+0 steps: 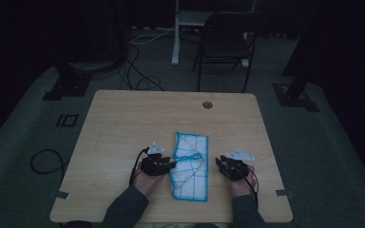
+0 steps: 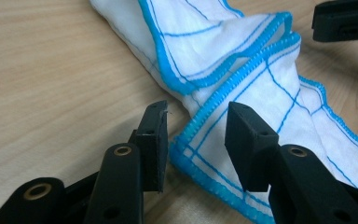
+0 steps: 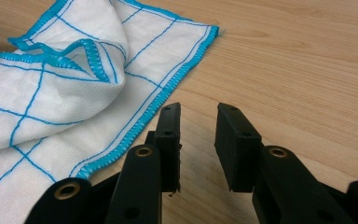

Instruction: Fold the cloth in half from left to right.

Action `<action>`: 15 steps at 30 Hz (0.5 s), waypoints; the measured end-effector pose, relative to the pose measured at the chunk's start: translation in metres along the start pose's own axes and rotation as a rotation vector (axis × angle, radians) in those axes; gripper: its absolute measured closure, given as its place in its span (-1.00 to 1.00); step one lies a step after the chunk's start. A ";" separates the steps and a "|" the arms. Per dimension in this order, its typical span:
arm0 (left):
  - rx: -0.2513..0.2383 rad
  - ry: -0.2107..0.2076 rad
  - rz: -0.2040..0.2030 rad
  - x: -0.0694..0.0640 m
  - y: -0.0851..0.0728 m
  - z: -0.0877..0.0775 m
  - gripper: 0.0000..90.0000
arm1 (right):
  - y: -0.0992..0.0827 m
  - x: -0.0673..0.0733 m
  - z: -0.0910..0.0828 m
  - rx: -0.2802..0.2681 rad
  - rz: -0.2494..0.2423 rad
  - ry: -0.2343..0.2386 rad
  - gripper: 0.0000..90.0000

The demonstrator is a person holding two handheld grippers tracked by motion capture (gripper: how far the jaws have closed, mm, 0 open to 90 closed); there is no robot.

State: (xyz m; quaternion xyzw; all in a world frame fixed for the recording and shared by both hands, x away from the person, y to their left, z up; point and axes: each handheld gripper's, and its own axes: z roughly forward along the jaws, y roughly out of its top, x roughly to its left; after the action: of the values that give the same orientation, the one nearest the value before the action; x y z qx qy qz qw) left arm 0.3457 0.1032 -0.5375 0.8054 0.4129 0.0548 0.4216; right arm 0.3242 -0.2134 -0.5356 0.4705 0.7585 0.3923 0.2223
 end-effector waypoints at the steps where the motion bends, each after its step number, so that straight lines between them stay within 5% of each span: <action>1: 0.002 -0.002 -0.001 0.000 -0.001 0.001 0.33 | 0.000 0.000 0.000 0.000 0.001 0.000 0.58; 6: 0.019 -0.019 -0.029 0.000 -0.004 0.002 0.38 | 0.000 0.000 0.000 0.000 -0.001 0.001 0.58; 12: 0.026 -0.033 -0.020 -0.003 -0.006 0.000 0.84 | 0.000 0.000 0.000 0.000 -0.001 0.001 0.58; 15: 0.011 -0.023 -0.005 -0.007 -0.005 -0.005 0.92 | 0.000 0.000 0.000 -0.001 0.000 0.001 0.58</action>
State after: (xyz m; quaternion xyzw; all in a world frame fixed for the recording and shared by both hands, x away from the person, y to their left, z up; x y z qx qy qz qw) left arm 0.3357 0.1027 -0.5367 0.8072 0.4105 0.0421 0.4221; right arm 0.3240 -0.2138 -0.5354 0.4701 0.7585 0.3927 0.2223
